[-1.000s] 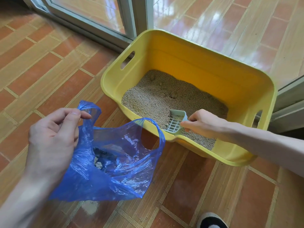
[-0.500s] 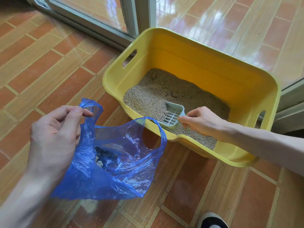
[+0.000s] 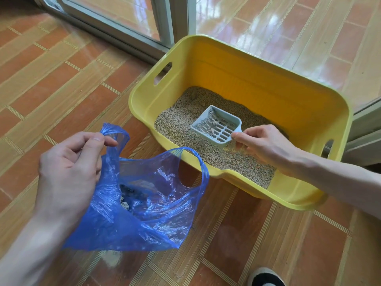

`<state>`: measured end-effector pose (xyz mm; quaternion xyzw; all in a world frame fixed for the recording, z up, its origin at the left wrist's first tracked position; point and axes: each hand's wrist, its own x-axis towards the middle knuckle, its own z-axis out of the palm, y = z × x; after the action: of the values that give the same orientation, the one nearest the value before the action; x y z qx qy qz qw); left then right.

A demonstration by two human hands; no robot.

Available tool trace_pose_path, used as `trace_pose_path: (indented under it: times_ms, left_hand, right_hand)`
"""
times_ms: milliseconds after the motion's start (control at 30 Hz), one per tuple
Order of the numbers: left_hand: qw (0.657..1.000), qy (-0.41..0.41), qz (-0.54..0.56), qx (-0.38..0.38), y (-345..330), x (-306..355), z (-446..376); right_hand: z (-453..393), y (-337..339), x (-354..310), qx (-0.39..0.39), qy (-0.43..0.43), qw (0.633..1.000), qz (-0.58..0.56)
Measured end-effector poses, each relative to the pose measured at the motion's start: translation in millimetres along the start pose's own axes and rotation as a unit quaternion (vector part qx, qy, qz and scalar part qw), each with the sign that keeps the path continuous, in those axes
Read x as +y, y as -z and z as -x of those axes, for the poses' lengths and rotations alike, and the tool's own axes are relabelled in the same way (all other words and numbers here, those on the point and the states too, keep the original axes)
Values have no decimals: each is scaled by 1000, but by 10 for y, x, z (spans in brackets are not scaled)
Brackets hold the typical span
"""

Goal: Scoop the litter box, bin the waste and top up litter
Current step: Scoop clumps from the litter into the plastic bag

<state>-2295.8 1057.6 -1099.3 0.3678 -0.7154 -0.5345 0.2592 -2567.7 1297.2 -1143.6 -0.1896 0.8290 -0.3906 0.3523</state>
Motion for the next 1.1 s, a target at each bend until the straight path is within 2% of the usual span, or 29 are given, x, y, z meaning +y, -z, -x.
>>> trace_pose_path:
  times_ms: [167, 567, 900, 1100]
  left_hand:
    - [1000, -4, -2, 1, -14, 28, 6]
    - [1000, -1, -3, 3, 9, 49, 20]
    - [1000, -11, -19, 20, 102, 172, 117]
    - [999, -16, -6, 27, 198, 229, 195]
  right_hand:
    - [-1, 44, -1, 0, -11, 999, -31]
    - [141, 80, -132, -9, 18, 1000, 5]
    - [567, -213, -761, -102, 103, 987, 65]
    - [695, -646, -822, -173, 116, 969, 129]
